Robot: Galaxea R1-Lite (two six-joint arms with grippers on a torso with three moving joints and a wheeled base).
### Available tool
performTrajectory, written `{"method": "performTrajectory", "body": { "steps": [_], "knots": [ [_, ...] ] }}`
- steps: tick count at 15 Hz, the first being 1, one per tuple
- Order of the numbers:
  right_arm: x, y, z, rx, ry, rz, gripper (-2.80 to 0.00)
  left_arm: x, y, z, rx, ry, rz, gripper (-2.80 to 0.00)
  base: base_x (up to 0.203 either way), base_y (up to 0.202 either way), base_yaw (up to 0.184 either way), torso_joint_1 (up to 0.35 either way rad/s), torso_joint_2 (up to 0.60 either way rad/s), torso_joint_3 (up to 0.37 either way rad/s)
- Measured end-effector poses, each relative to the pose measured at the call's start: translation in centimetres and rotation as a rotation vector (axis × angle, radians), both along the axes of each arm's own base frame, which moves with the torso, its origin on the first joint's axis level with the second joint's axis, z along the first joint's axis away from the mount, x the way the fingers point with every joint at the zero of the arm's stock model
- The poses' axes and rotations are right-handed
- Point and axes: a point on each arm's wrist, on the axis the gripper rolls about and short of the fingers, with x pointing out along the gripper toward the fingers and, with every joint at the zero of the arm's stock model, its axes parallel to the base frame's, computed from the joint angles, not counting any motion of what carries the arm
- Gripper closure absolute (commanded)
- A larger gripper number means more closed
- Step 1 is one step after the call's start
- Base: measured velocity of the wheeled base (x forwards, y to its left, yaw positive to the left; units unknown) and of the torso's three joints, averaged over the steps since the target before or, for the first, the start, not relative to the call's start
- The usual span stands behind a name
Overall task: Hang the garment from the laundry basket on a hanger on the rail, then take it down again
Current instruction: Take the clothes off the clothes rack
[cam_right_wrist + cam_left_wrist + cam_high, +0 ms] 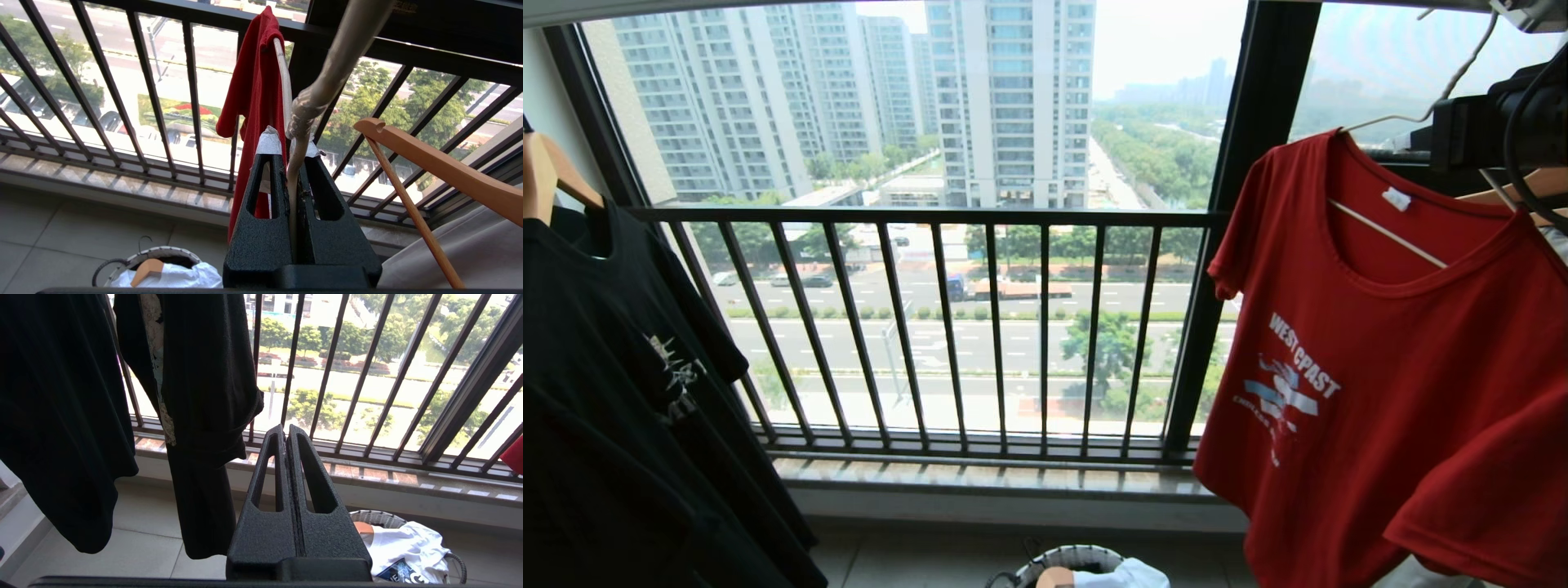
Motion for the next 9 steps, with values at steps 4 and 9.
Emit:
{"method": "performTrajectory", "body": {
  "steps": [4,9],
  "knots": [
    [-0.8,0.0,0.5,0.0,-0.018,0.001,0.0,0.0,0.0,0.0,0.0,0.0,-0.001,0.0,0.0,0.0,0.0,0.0,0.0,0.0],
    [-2.0,0.0,1.1,0.0,-0.036,0.001,0.0,0.0,0.0,0.0,0.0,0.0,0.0,0.0,0.0,0.0,0.0,0.0,0.0,0.0]
  ]
}}
